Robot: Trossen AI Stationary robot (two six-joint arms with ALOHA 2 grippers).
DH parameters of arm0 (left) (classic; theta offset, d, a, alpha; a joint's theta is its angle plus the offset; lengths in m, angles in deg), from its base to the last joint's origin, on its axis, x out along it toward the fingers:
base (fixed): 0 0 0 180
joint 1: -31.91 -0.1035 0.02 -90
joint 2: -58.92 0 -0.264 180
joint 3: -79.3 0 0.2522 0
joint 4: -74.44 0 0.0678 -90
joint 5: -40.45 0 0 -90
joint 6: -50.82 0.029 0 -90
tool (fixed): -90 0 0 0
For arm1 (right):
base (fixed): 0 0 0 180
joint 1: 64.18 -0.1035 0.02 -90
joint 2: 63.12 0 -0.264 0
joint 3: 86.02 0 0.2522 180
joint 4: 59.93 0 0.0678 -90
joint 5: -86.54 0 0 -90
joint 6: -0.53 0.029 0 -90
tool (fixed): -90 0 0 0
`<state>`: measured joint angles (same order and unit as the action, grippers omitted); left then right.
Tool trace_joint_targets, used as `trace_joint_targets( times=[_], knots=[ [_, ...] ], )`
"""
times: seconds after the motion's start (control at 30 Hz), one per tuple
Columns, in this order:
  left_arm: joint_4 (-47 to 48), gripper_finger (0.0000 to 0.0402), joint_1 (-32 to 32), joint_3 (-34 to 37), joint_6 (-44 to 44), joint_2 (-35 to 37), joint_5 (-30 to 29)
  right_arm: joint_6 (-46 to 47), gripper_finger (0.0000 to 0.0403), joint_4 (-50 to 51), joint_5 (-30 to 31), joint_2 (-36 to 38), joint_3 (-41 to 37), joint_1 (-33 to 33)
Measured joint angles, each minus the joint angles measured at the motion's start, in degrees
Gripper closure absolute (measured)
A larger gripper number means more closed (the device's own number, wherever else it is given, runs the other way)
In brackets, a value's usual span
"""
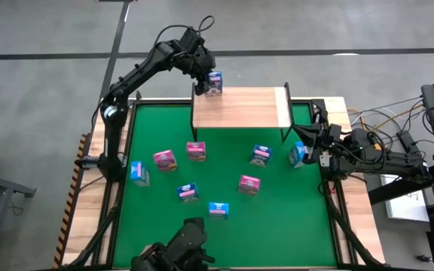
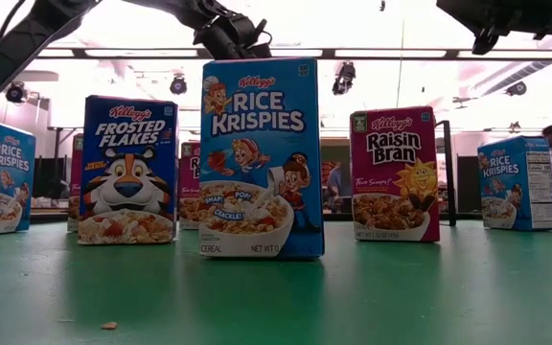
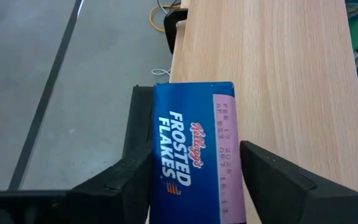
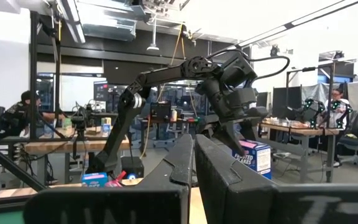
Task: Stack cereal on shelf
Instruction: Put the middle blue cereal box on the shelf
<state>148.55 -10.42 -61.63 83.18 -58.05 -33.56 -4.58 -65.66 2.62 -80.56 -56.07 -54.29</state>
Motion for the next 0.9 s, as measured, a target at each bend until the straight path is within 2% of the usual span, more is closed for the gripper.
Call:
trace_joint_targets(
  times=[0.13,0.37,0.7,0.9],
  knots=[
    [0.84,0.0170,0.00,-1.85,-0.05,-0.02,0.00,0.00,0.0394,-0.09,0.00,0.00,0.00,0.00],
    [5.35,0.0167,0.46,-7.67,-0.24,-0.02,0.04,0.11,0.0394,-0.53,-0.01,0.04,0.00,0.00],
    [14.73,0.0170,4.28,-7.02,-2.03,2.04,7.71,1.54,0.0394,-0.52,-0.02,-0.48,0.00,0.00],
    [23.46,0.0170,7.43,-7.00,0.40,2.29,8.78,2.02,0.0394,-0.50,0.00,-3.10,0.00,0.00]
  ],
)
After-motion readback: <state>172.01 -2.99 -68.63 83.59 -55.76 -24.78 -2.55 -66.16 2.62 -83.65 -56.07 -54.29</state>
